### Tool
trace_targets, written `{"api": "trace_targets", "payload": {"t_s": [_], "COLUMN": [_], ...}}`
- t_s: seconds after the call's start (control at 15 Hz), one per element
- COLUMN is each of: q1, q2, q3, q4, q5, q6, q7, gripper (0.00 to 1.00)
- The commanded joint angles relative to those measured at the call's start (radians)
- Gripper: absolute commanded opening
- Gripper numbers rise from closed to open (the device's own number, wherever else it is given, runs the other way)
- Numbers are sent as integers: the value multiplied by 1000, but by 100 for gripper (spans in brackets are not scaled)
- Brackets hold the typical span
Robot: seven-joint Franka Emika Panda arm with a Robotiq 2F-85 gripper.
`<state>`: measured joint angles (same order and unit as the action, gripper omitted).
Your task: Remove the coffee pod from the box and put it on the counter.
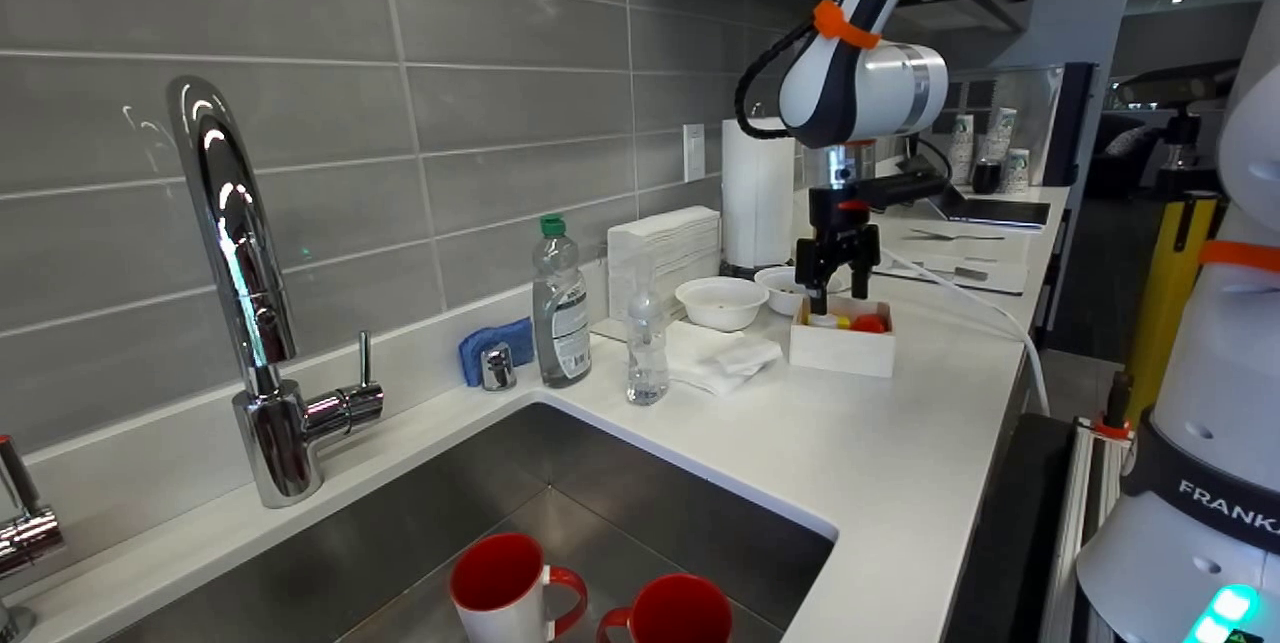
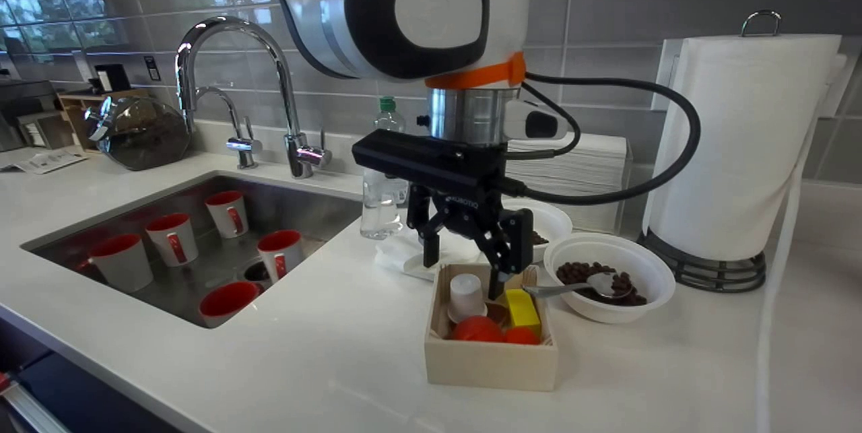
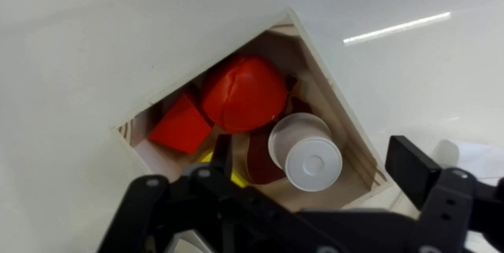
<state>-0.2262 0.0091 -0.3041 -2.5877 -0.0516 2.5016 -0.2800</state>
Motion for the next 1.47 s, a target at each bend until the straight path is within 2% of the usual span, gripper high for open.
{"api": "trace_targets", "payload": {"t_s": [0.0, 0.13, 0.2, 0.27, 0.33, 0.47, 0.53, 0.6, 0.67, 0.73, 0.8, 0.87, 1.0, 1.2, 1.27, 1.4], "q1": [-15, -17, -17, -18, -19, -22, -22, -22, -22, -22, -23, -23, -23, -23, -23, -24], "q2": [45, 55, 58, 61, 64, 70, 73, 77, 80, 84, 87, 90, 93, 101, 105, 110], "q3": [19, 24, 26, 27, 29, 31, 32, 33, 34, 35, 36, 38, 41, 45, 46, 48], "q4": [26, 31, 33, 35, 36, 39, 40, 42, 42, 43, 44, 45, 45, 47, 48, 48], "q5": [38, 41, 44, 41, 39, 37, 36, 36, 36, 35, 36, 36, 36, 33, 32, 32], "q6": [45, 56, 58, 63, 68, 76, 79, 82, 85, 86, 86, 86, 86, 90, 92, 98], "q7": [-25, -26, -28, -27, -27, -25, -24, -19, -18, -15, -15, -14, -14, -11, -10, -11], "gripper": [100, 98, 74, 73, 68, 49, 48, 54, 56, 61, 71, 67, 76, 60, 41, 34]}}
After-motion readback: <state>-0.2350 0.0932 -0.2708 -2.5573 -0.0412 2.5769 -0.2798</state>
